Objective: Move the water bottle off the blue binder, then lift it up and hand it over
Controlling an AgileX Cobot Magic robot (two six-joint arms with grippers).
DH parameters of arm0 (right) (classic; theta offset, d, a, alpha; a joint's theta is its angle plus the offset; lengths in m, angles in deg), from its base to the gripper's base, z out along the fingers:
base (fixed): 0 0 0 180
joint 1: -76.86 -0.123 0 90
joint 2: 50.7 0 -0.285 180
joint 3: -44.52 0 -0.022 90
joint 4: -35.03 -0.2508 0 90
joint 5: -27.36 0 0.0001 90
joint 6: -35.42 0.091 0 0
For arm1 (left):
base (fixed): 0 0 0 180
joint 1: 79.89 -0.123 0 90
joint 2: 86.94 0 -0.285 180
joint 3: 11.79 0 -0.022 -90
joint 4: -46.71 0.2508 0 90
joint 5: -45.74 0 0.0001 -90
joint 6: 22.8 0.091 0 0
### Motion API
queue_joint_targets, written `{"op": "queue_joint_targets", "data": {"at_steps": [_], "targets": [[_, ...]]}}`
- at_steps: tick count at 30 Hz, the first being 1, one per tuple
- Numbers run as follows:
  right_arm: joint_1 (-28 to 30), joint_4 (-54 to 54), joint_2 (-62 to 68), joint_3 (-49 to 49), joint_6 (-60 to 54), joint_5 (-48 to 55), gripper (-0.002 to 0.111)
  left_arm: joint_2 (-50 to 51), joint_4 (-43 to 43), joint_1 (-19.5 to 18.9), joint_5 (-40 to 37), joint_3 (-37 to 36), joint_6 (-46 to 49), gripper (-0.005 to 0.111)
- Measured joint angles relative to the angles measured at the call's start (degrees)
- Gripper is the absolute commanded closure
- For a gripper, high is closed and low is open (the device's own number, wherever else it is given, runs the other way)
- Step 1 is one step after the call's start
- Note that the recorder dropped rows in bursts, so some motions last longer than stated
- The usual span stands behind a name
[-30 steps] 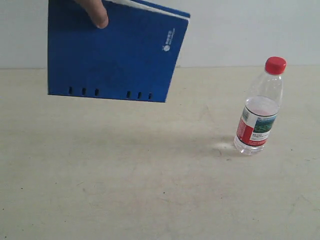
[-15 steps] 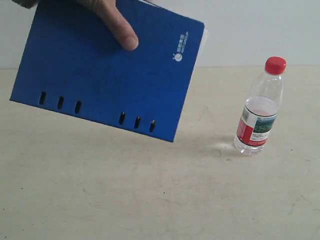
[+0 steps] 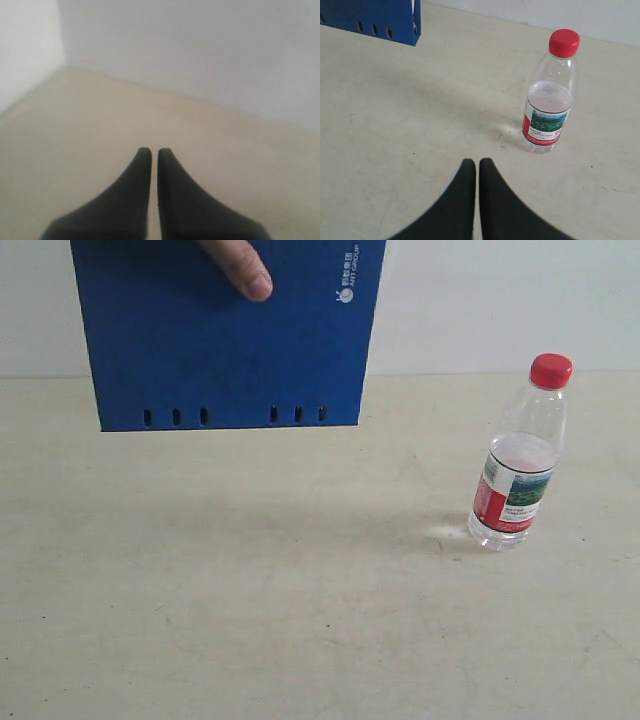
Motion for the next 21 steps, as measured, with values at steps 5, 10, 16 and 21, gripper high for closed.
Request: {"op": "queue_joint_targets", "data": {"at_steps": [5, 10, 16, 21], "targets": [[0.00, 0.00, 0.00, 0.00, 0.00, 0.00, 0.109, 0.09, 4.06, 0.00, 5.10, -3.67, -6.03, 0.102], [0.00, -0.48, 0.00, 0.00, 0.00, 0.00, 0.109, 0.23, 1.19, 0.00, 12.62, -6.57, -8.29, 0.102], [0.00, -0.48, 0.00, 0.00, 0.00, -0.71, 0.109, 1.20, 2.98, 0.00, 27.22, -17.35, -13.02, 0.102], [0.00, -0.48, 0.00, 0.00, -0.70, -1.05, 0.109, 1.27, 4.67, 0.00, 31.33, -23.60, -9.62, 0.102]]}}
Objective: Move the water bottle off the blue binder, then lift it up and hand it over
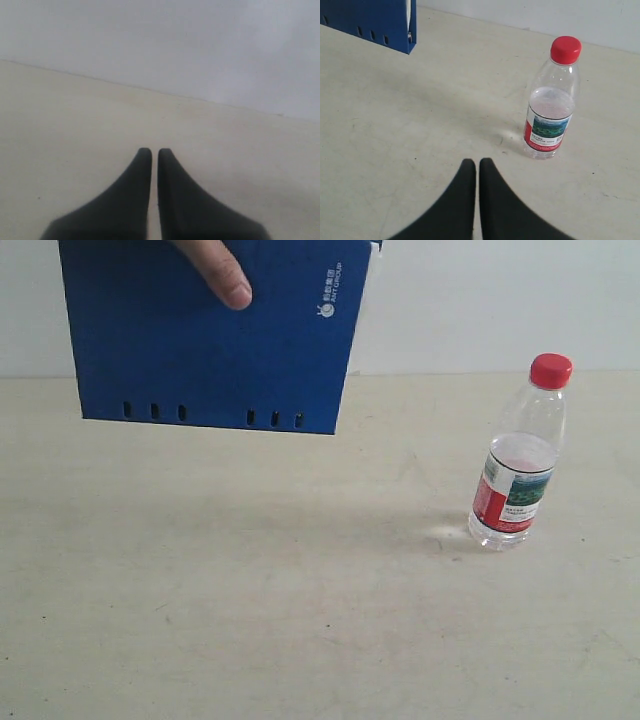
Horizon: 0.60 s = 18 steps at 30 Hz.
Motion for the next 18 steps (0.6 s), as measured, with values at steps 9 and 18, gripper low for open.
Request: {"op": "queue_joint_targets", "data": {"at_steps": [9, 18], "targets": [[0.00, -0.19, 0.00, 0.00, -7.22, -0.43, 0.109, 0.00, 4.00, 0.00, 0.66, -1.46, 3.39, 0.102], [0.00, -0.80, 0.00, 0.00, -8.49, -0.43, 0.109, 0.00, 3.54, 0.00, 0.80, -1.46, 1.43, 0.102]]}}
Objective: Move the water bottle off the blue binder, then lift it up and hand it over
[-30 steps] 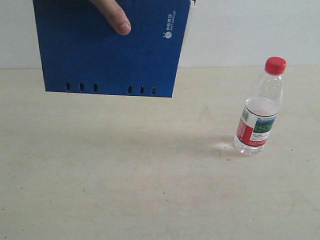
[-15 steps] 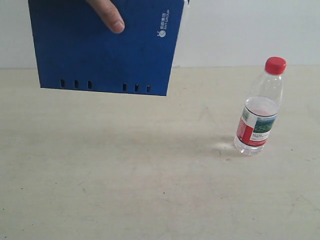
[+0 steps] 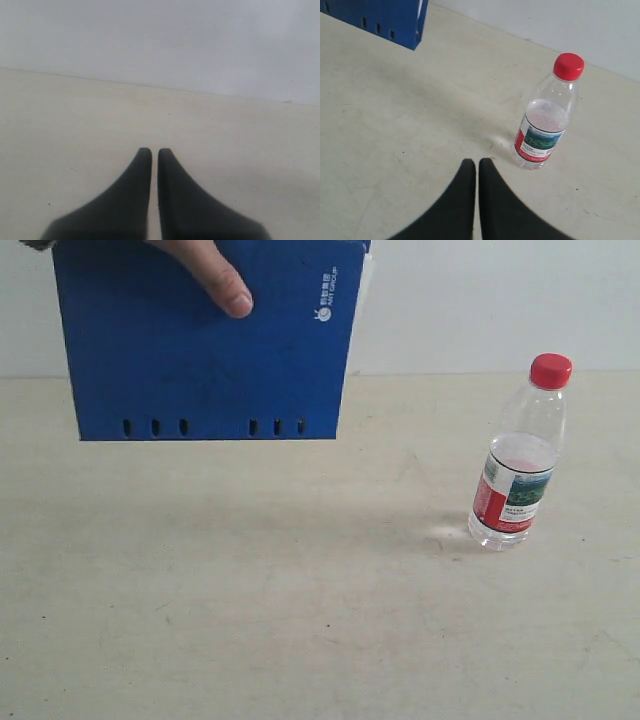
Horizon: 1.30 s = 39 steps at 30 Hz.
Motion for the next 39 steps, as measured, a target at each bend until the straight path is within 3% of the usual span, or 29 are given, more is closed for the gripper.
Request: {"op": "queue_joint_targets", "data": {"at_steps": [3, 8, 19, 22, 28, 33, 36, 39], "targets": [[0.00, -0.39, 0.00, 0.00, -3.64, -0.90, 0.109, 0.00, -2.08, 0.00, -0.12, 0.00, -0.56, 0.102], [0.00, -0.47, 0.00, 0.00, -5.99, -8.36, 0.109, 0.00, -15.85, 0.00, -0.22, 0.00, -8.83, 0.102], [0.00, -6.11, 0.00, -3.99, -4.43, -17.76, 0.109, -0.96, -17.29, 0.00, -0.54, 0.00, -9.65, 0.102], [0.00, -6.61, 0.00, -9.95, 0.13, -25.50, 0.109, -6.71, -17.29, 0.00, -0.88, 0.00, -9.65, 0.102], [0.29, -9.18, 0.00, -18.18, 4.84, -53.31, 0.109, -8.36, -17.29, 0.00, -0.25, 0.00, -9.65, 0.102], [2.58, -21.56, 0.00, -21.26, -13.44, -59.42, 0.108, -8.36, -17.29, 0.00, -0.25, 0.00, -9.65, 0.102], [3.15, -25.49, 0.00, -22.45, -28.65, -53.52, 0.108, -8.36, -17.29, 0.00, -0.25, 0.00, -9.65, 0.102], [3.37, -26.34, 0.00, -22.93, -30.90, -44.69, 0.108, -8.36, -17.29, 0.00, -0.25, 0.00, -9.65, 0.102]]}}
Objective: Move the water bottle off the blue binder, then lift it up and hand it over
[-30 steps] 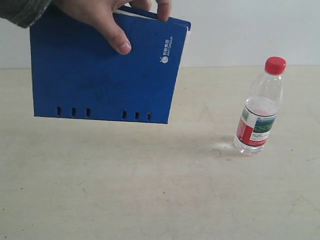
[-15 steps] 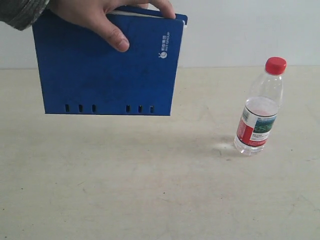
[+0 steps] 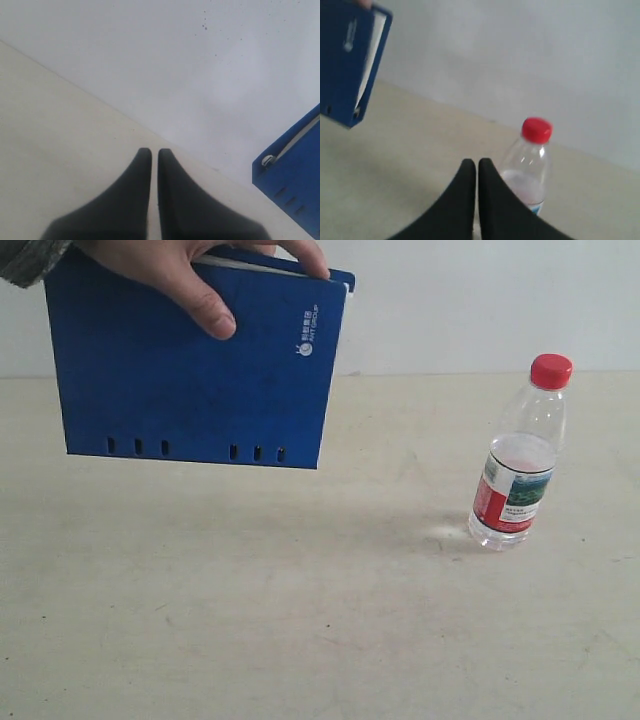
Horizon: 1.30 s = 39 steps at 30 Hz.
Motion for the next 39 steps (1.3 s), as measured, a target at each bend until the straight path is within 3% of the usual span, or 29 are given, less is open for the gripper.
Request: {"op": "queue_joint_targets", "data": {"at_steps": [3, 9, 15, 19, 23, 28, 33, 39], "targets": [[0.00, -0.73, 0.00, -0.27, 4.04, 5.74, 0.108, 0.00, 0.00, 0.00, 0.00, 0.00, 0.00, 0.102], [0.04, -1.75, 0.00, -0.37, 8.75, 2.19, 0.108, 0.00, 0.00, 0.00, 0.00, 0.00, 0.00, 0.102], [1.25, -4.22, 0.00, -1.35, 11.51, -15.13, 0.108, -0.08, 0.00, 0.00, 0.00, 0.00, 0.00, 0.102], [1.37, -4.43, -0.47, -1.35, 11.91, -19.15, 0.108, -0.08, 0.00, 0.00, 0.10, 0.00, 0.00, 0.102], [5.90, -4.69, -7.98, -1.35, 10.96, -9.96, 0.108, -0.08, 0.00, 0.00, 0.10, 0.00, 0.00, 0.102], [16.62, -3.95, -22.06, -1.35, 7.12, 8.16, 0.108, -0.08, 0.00, 0.00, 0.10, 0.00, 0.00, 0.102], [27.15, -3.41, -24.91, -1.35, 6.34, 19.44, 0.108, -0.08, 0.00, 0.00, 0.21, 0.00, 0.00, 0.102], [28.78, -2.34, -24.91, -1.44, 6.34, 21.46, 0.108, -0.08, 0.00, 0.00, 0.31, 0.00, 0.00, 0.102]]}}
